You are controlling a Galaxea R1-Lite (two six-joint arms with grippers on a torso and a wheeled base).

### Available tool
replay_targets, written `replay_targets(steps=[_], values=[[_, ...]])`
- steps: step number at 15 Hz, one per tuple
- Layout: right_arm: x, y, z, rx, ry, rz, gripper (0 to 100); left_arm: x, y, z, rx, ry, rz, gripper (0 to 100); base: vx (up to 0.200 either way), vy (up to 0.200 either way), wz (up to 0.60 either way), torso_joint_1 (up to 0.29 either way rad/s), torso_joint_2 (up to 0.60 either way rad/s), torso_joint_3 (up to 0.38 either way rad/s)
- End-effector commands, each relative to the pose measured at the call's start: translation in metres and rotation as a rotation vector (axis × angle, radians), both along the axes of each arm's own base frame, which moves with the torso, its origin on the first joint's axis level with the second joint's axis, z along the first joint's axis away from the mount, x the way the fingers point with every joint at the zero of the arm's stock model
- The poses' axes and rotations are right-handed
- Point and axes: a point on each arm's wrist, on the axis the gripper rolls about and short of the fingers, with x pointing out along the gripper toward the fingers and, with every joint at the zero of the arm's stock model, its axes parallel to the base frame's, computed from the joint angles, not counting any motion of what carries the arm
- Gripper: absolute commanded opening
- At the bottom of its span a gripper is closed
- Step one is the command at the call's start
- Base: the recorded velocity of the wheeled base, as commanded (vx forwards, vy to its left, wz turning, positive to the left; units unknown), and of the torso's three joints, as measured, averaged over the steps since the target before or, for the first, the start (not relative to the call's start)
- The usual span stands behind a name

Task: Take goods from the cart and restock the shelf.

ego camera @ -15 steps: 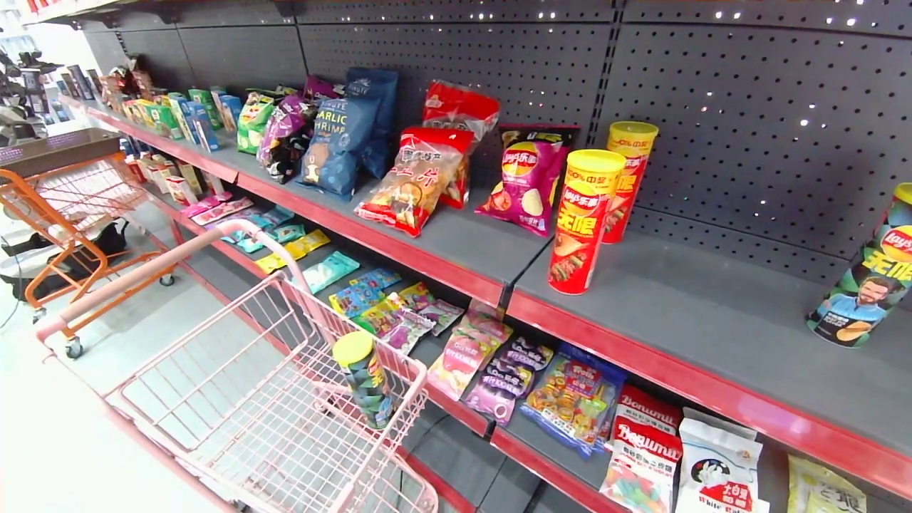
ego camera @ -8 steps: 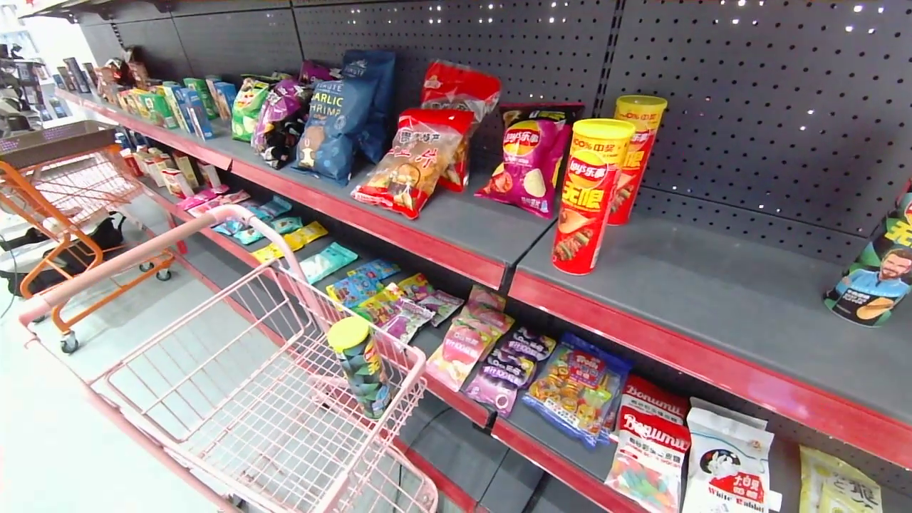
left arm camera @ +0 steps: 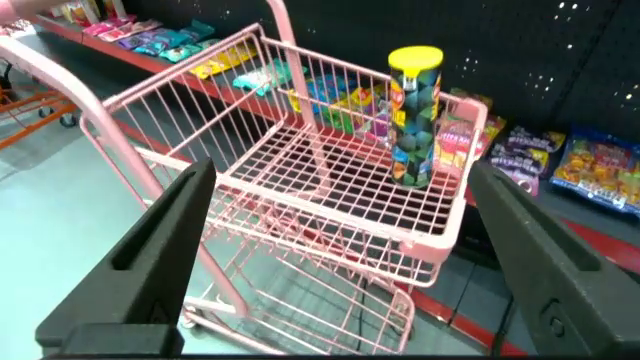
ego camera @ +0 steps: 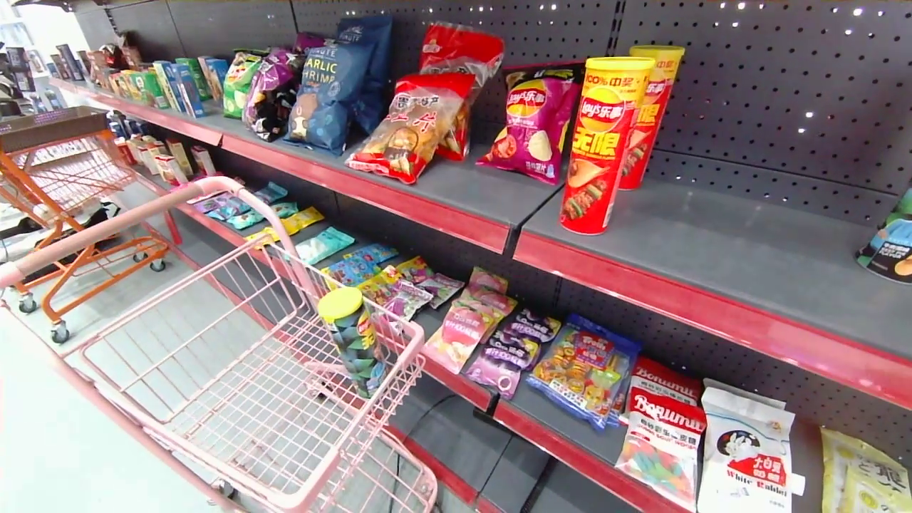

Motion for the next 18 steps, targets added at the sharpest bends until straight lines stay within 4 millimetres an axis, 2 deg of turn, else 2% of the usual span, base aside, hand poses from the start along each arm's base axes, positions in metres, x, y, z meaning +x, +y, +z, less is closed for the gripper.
replay_targets(steps=[1, 6, 7, 8, 9, 10, 11, 12, 13, 14, 15, 16, 18], values=[[0.000, 0.000, 0.000, 0.000, 0.000, 0.000, 100, 0.000, 0.000, 0.000, 0.000, 0.001, 0.000, 100, 0.000, 0.000, 0.00, -0.193, 0.54, 0.349], [0.000, 0.000, 0.000, -0.032, 0.003, 0.003, 100, 0.000, 0.000, 0.001, 0.002, -0.005, -0.020, 100, 0.000, 0.000, 0.00, -0.155, 0.50, 0.341], [0.000, 0.000, 0.000, -0.048, 0.005, 0.005, 100, -0.002, 0.000, 0.041, -0.027, -0.042, -0.036, 100, 0.000, 0.000, 0.00, -0.071, 0.25, 0.183], [0.000, 0.000, 0.000, -0.052, 0.004, 0.006, 100, 0.009, 0.000, 0.080, -0.057, -0.017, -0.037, 100, 0.000, 0.000, 0.00, -0.041, 0.14, 0.105], [0.000, 0.000, 0.000, -0.052, 0.004, 0.006, 100, 0.058, 0.000, 0.170, -0.190, 0.020, 0.014, 100, 0.000, 0.000, 0.00, -0.017, 0.09, 0.066], [0.000, 0.000, 0.000, -0.052, 0.004, 0.006, 100, 0.104, 0.002, 0.189, -0.211, 0.100, 0.086, 100, 0.000, 0.000, 0.00, -0.007, 0.05, 0.036], [0.000, 0.000, 0.000, -0.054, 0.004, 0.008, 100, 0.140, 0.005, 0.184, -0.210, 0.154, 0.116, 100, 0.000, 0.000, 0.00, 0.000, 0.00, 0.000], [0.000, 0.000, 0.000, -0.054, 0.004, 0.008, 100, 0.161, 0.006, 0.176, -0.210, 0.169, 0.118, 100, 0.000, 0.000, 0.00, 0.000, 0.00, 0.000], [0.000, 0.000, 0.000, -0.055, 0.005, 0.008, 100, 0.214, 0.006, 0.143, -0.208, 0.205, 0.092, 100, 0.000, 0.000, 0.00, 0.000, 0.00, 0.000], [0.000, 0.000, 0.000, -0.054, 0.004, 0.009, 100, 0.245, 0.006, 0.123, -0.191, 0.197, 0.060, 100, 0.000, 0.000, 0.00, 0.000, 0.00, 0.000], [0.000, 0.000, 0.000, -0.054, 0.005, 0.008, 100, 0.269, 0.006, 0.103, -0.132, 0.241, 0.026, 100, 0.000, 0.000, 0.00, 0.000, 0.00, 0.000], [0.000, 0.000, 0.000, -0.054, 0.004, 0.008, 100, 0.284, 0.005, 0.084, -0.078, 0.310, -0.041, 100, 0.000, 0.000, 0.00, 0.000, 0.00, 0.000], [0.000, 0.000, 0.000, -0.054, 0.004, 0.008, 100, 0.298, -0.003, 0.058, -0.043, 0.403, -0.228, 100, 0.000, 0.000, 0.00, 0.000, 0.00, 0.000]])
